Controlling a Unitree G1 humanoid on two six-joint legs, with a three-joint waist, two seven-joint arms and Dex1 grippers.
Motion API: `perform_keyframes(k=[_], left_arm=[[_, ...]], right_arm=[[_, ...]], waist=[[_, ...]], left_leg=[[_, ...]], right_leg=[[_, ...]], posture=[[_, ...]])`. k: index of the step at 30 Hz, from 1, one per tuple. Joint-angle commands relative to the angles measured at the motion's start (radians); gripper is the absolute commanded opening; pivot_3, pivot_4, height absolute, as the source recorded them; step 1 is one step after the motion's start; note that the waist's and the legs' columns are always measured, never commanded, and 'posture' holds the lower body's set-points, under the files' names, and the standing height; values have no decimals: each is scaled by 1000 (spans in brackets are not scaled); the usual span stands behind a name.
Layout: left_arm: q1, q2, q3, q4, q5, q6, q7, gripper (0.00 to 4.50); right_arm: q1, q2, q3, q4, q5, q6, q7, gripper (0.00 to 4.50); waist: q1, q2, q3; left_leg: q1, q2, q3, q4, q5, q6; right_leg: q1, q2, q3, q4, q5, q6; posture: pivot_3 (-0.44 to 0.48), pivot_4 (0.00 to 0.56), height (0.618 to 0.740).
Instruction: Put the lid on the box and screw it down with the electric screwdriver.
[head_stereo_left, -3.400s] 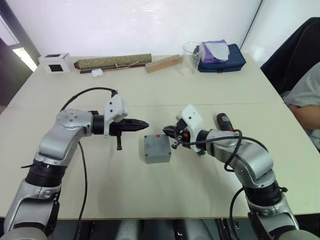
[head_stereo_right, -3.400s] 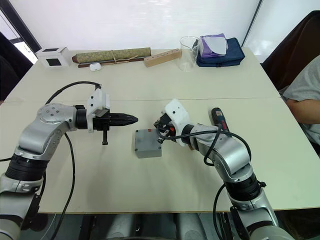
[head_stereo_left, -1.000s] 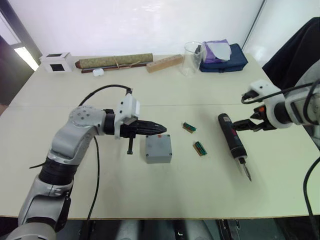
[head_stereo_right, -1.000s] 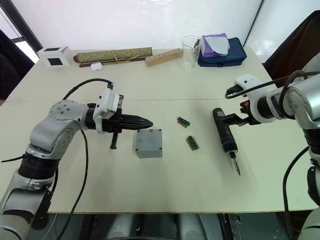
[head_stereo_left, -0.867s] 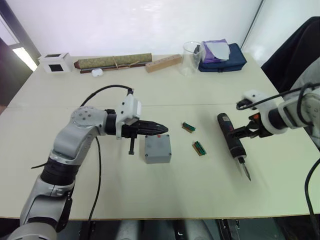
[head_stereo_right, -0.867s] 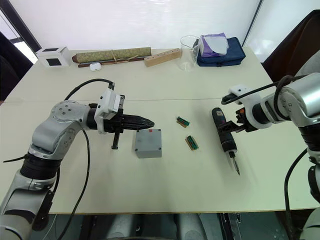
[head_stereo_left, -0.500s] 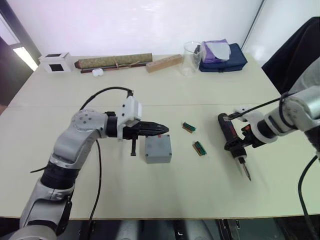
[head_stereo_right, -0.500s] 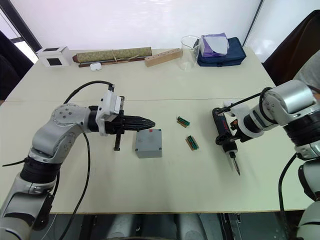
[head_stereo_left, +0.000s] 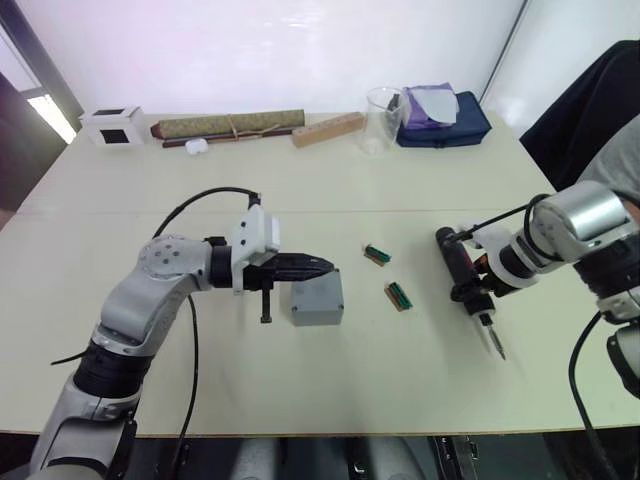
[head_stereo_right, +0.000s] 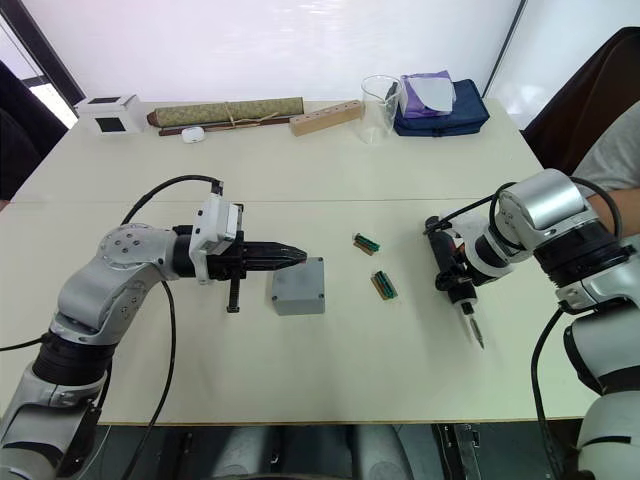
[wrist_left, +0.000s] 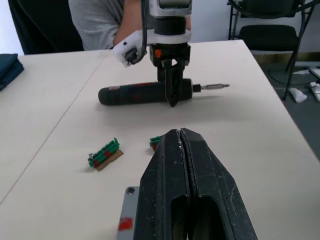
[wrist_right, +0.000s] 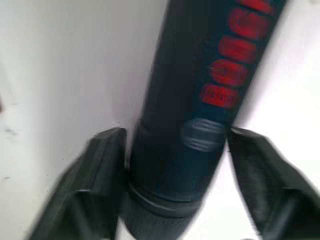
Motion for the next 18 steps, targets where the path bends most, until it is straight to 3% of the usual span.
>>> perform_keyframes(k=[1, 7, 9, 11, 14, 18], left_arm=[[-22, -3, 15, 3, 0, -26, 1, 0], [-30, 8, 10, 103, 27, -65, -32, 0], [-36, 12, 1, 134, 43, -82, -49, 0], [-46, 18, -2, 178, 57, -106, -75, 0], [-73, 1, -21, 242, 77, -108, -83, 0], [-103, 4, -26, 311, 87, -121, -125, 0]], right_arm=[[2, -1, 14, -9, 10, 8, 33, 2117], [-26, -37, -69, -52, 4, 8, 16, 2117], [-9, -36, -160, -137, 10, 8, 17, 2117], [36, 22, -315, -237, 15, -29, -20, 2117], [185, 125, -606, -472, 50, -248, -57, 2117], [310, 282, -755, -678, 23, -449, -138, 2117]], waist=[[0, 0, 0], [0, 1, 1], [-1, 3, 2], [-2, 4, 2], [-2, 4, 2], [4, 5, 2]], left_leg=[[0, 0, 0, 0, 0, 0], [0, 0, 0, 0, 0, 0], [-2, 0, 0, 0, 0, 0], [-2, 0, 0, 0, 0, 0], [-2, 0, -1, -2, 0, 0], [-2, 0, 0, -4, 0, 0]], right_leg=[[0, 0, 0, 0, 0, 0], [-1, 0, 0, 0, 0, 0], [-3, 0, 0, 0, 0, 0], [-4, 0, 0, 0, 0, 0], [-4, 1, 0, 1, 0, 0], [-4, 0, 0, 1, 0, 0]], posture=[[0, 150, 736], [0, 150, 736], [0, 150, 736], [0, 150, 736], [0, 150, 736], [0, 150, 736]])
